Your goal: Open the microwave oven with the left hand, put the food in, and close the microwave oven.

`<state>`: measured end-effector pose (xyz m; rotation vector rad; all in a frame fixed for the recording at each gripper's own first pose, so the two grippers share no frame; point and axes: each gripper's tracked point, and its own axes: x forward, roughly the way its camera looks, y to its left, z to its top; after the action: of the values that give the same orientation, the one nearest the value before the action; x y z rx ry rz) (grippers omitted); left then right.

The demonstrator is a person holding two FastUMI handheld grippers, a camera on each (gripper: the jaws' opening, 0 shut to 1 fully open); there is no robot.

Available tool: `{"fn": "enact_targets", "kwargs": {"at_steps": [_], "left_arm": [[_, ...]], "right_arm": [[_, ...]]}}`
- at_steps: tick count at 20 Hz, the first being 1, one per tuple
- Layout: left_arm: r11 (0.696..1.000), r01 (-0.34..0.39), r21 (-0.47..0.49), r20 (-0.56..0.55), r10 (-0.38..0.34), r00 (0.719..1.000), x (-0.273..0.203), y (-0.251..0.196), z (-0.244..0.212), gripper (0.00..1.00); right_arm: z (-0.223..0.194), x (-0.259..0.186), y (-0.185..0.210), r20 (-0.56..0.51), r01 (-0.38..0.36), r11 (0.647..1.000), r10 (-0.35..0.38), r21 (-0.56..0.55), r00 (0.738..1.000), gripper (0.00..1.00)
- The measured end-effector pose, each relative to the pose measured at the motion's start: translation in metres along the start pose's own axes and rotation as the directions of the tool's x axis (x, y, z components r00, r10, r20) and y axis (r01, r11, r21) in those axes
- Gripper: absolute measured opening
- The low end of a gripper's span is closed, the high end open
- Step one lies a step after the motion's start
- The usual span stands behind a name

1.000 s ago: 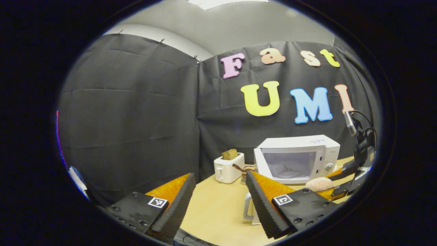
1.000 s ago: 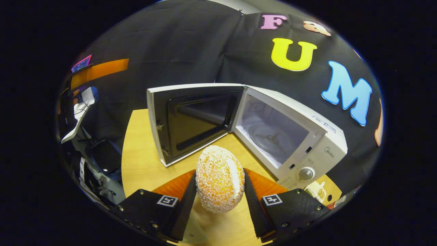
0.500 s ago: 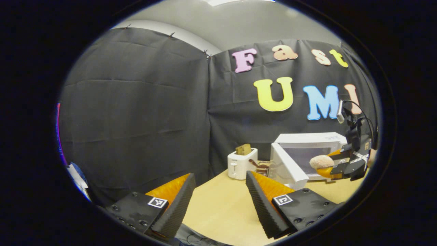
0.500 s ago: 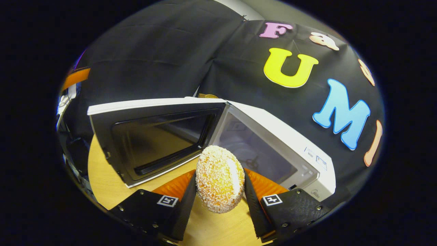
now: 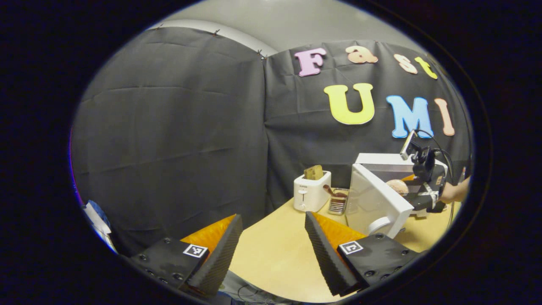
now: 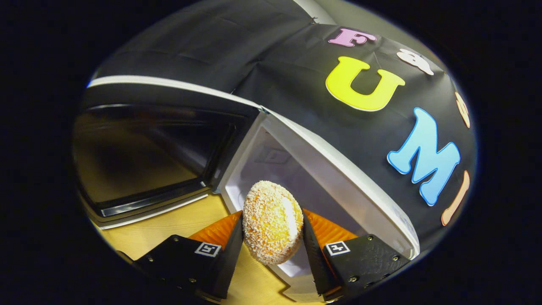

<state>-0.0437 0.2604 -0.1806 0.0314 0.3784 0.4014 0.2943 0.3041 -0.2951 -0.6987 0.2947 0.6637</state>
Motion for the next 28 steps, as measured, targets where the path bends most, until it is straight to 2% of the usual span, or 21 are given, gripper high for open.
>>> {"fn": "enact_targets", "kwargs": {"at_steps": [3, 4, 5, 9, 10, 12, 13, 14, 16, 20, 21, 24, 25, 28], "left_arm": [[1.0, 0.003, 0.008, -0.014, -0.003, 1.0, 0.007, 0.001, -0.004, 1.0], [1.0, 0.003, 0.015, -0.029, -0.003, 1.0, 0.01, 0.002, -0.009, 0.97], [1.0, 0.002, 0.021, -0.041, -0.001, 0.999, 0.012, 0.005, -0.013, 1.0], [1.0, 0.004, 0.025, -0.068, -0.002, 0.998, 0.017, 0.009, -0.023, 0.97], [1.0, 0.005, 0.028, -0.072, -0.003, 0.997, 0.02, 0.008, -0.025, 0.94], [0.999, 0.014, 0.033, -0.07, -0.011, 0.998, 0.023, 0.004, -0.028, 0.94], [0.999, 0.024, 0.034, -0.066, -0.022, 0.998, 0.025, 0.0, -0.026, 0.93], [0.999, 0.038, 0.034, -0.064, -0.036, 0.997, 0.026, -0.005, -0.026, 0.93], [0.998, 0.063, 0.023, -0.063, -0.061, 0.996, 0.03, -0.017, -0.027, 0.93], [0.992, 0.126, 0.023, -0.06, -0.124, 0.99, 0.035, -0.046, -0.028, 0.94], [0.989, 0.146, 0.034, -0.059, -0.143, 0.988, 0.037, -0.055, -0.029, 1.0], [0.977, 0.204, 0.055, -0.055, -0.201, 0.978, 0.039, -0.079, -0.03, 0.93], [0.973, 0.221, 0.061, -0.054, -0.218, 0.974, 0.039, -0.087, -0.032, 1.0], [0.963, 0.26, 0.071, -0.064, -0.256, 0.965, 0.044, -0.107, -0.043, 0.98]], "right_arm": [[-0.013, 0.027, -0.01, -0.013, 0.066, 0.997, -0.067, -0.048, 0.998, 0.75], [-0.018, 0.034, -0.014, -0.017, 0.087, 0.994, -0.088, -0.068, 0.996, 0.75], [-0.023, 0.043, -0.015, -0.02, 0.102, 0.991, -0.104, -0.087, 0.994, 0.75], [-0.033, 0.058, -0.018, -0.043, 0.116, 0.988, -0.121, -0.102, 0.992, 0.75], [-0.036, 0.062, -0.018, -0.049, 0.112, 0.989, -0.117, -0.095, 0.992, 0.77], [-0.031, 0.059, -0.019, -0.043, 0.117, 0.988, -0.122, -0.1, 0.992, 0.85], [-0.027, 0.053, -0.021, -0.032, 0.12, 0.988, -0.124, -0.101, 0.992, 0.97], [-0.022, 0.048, -0.021, -0.019, 0.117, 0.989, -0.119, -0.093, 0.993, 0.95], [-0.013, 0.034, -0.014, 0.004, 0.077, 0.996, -0.077, -0.05, 0.997, 0.97], [0.011, -0.005, -0.012, 0.064, 0.066, 0.997, -0.068, 0.029, 0.996, 0.97], [0.016, -0.018, -0.013, 0.08, 0.068, 0.996, -0.072, 0.055, 0.994, 0.97], [0.033, -0.057, -0.018, 0.123, 0.071, 0.988, -0.088, 0.137, 0.989, 0.97], [0.039, -0.072, -0.021, 0.137, 0.079, 0.984, -0.101, 0.158, 0.985, 0.97], [0.047, -0.114, -0.036, 0.168, 0.107, 0.966, -0.149, 0.237, 0.974, 0.97]]}}
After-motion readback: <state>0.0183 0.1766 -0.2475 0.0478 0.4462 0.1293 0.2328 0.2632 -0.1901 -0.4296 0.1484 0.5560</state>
